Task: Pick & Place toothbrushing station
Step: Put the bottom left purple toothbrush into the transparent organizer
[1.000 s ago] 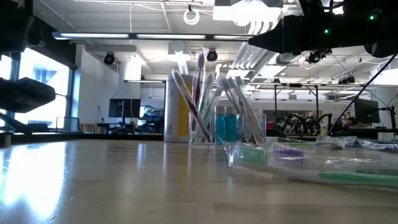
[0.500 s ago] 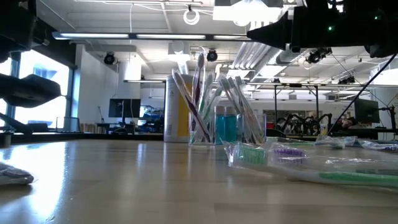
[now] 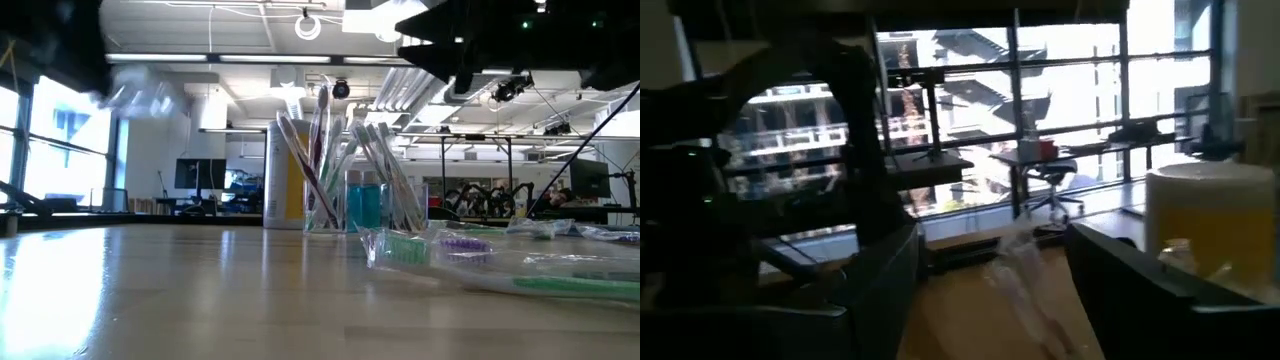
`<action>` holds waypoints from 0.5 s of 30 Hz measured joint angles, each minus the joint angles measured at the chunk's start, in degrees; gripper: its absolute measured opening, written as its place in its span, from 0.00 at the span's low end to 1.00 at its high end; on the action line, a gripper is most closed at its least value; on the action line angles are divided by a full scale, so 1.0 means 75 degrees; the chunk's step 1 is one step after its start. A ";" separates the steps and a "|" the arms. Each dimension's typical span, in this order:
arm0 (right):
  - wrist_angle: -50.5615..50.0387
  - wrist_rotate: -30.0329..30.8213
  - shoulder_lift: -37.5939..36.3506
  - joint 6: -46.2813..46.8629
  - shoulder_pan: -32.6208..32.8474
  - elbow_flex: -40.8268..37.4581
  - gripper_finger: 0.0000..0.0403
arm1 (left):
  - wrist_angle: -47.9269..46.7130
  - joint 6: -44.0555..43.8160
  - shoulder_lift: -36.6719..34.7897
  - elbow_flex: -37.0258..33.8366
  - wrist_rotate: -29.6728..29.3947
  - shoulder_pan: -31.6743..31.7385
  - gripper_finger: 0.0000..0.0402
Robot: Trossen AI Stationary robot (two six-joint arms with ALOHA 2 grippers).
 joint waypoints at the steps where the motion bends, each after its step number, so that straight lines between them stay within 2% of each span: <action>1: -0.0183 -0.0468 0.0000 0.0371 -0.0094 0.0072 0.62 | 0.0145 0.0590 0.0022 0.0103 -0.0314 0.0000 0.00; 6: -0.1634 -0.3363 0.0000 0.2513 -0.0668 0.0663 0.62 | 0.0788 0.3532 0.0267 0.0469 -0.1715 0.0088 0.00; 8: -0.2290 -0.4268 0.0000 0.3097 -0.0828 0.0932 0.62 | 0.1156 0.4581 0.0447 0.0549 -0.2097 0.0189 0.00; 11: -0.3085 -0.4710 0.0000 0.3366 -0.0864 0.1211 0.62 | 0.2034 0.5947 0.0676 0.0591 -0.2238 0.0467 0.00; 15: -0.3319 -0.4693 0.0000 0.3365 -0.0728 0.1283 0.62 | 0.2853 0.7510 0.0967 0.0590 -0.1782 0.0864 0.00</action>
